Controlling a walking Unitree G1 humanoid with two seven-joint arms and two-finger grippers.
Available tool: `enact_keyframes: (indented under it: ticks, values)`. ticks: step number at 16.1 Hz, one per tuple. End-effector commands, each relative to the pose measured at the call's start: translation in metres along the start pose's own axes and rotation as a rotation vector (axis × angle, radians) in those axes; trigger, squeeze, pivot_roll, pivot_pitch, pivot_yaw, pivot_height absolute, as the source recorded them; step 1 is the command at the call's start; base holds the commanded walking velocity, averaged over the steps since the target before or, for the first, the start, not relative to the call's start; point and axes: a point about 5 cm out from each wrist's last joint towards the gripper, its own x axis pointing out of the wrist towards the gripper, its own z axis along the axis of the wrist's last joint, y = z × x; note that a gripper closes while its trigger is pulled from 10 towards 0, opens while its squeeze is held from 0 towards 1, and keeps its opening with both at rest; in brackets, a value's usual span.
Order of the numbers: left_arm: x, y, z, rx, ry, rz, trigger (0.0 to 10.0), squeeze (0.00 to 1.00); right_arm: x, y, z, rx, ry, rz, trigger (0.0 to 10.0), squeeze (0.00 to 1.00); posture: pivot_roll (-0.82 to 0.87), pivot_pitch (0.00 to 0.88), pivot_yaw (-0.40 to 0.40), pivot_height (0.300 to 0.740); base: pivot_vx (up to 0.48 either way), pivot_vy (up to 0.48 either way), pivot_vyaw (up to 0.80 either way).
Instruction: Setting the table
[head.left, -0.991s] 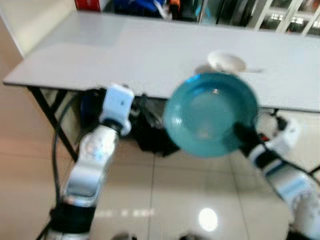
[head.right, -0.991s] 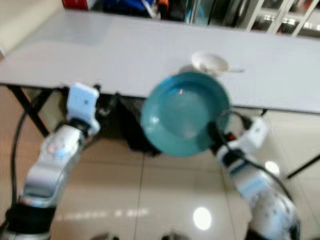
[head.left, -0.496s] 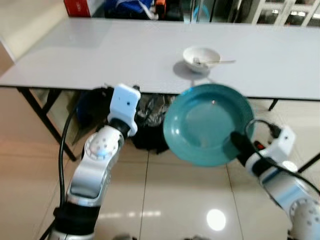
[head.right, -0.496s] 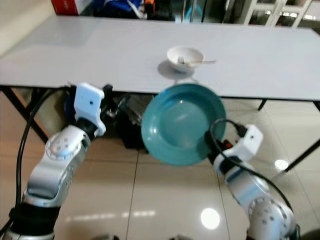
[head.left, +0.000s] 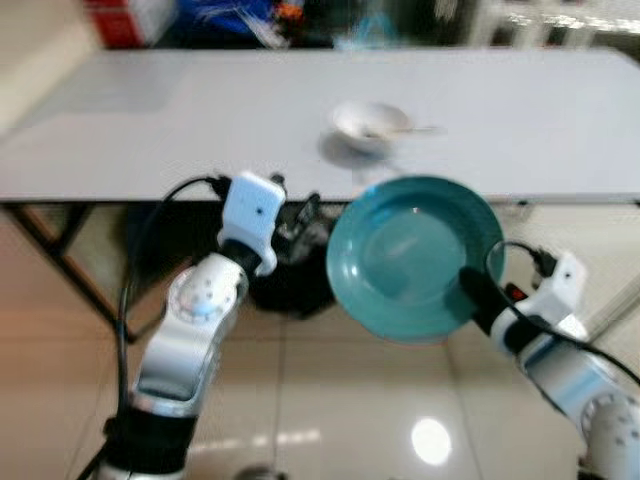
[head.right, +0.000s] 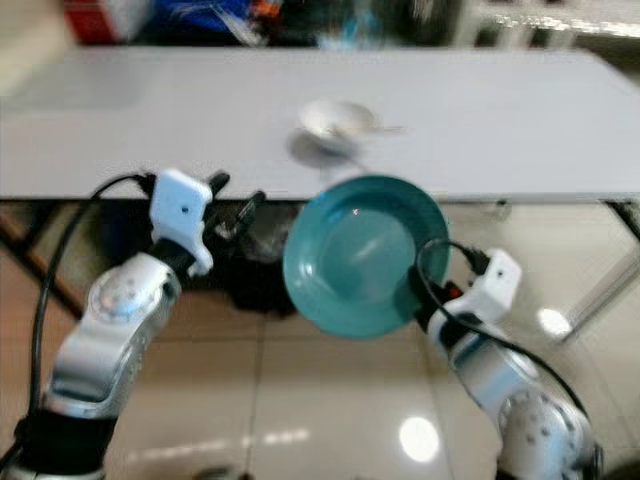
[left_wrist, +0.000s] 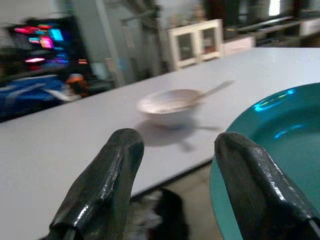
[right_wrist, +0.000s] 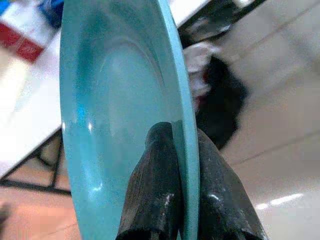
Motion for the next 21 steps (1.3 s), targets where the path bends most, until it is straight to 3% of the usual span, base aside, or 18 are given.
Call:
enact_keyframes:
  ticks: [1,15,16,18,20,21]
  values:
    - [0.000,0.002,0.002,0.000,-0.004,0.006,10.0,0.00,0.000,0.009,0.003,-0.014,-0.005,0.057,10.0,0.00,-0.02,0.043,-0.008,0.740,0.364,0.000,0.00]
    - [-0.001,-0.001,0.000,-0.005,0.009,-0.014,10.0,0.00,-0.008,-0.001,0.006,0.005,0.003,0.036,10.0,0.00,-0.02,0.046,-0.005,0.740,0.366,0.000,0.00]
    - [-0.002,-0.001,0.000,-0.005,0.007,-0.014,10.0,0.00,-0.012,0.002,0.007,0.008,0.003,0.072,10.0,0.00,-0.02,0.048,-0.003,0.740,0.364,0.000,0.00]
    - [-0.002,0.001,0.005,-0.022,-0.024,-0.019,10.0,0.00,-0.039,0.031,0.018,0.010,-0.043,0.398,10.0,0.00,-0.03,0.050,0.002,0.740,0.364,0.000,0.00]
    - [-0.003,0.002,0.005,-0.026,-0.029,-0.026,10.0,0.00,-0.053,0.025,0.014,-0.075,0.008,0.445,10.0,0.00,-0.03,0.051,0.004,0.740,0.354,0.000,0.00]
    - [-0.004,0.003,0.004,-0.026,-0.018,-0.025,10.0,0.00,-0.059,0.013,0.012,-0.110,0.055,0.431,10.0,0.00,-0.03,0.053,0.006,0.740,0.000,0.000,0.00]
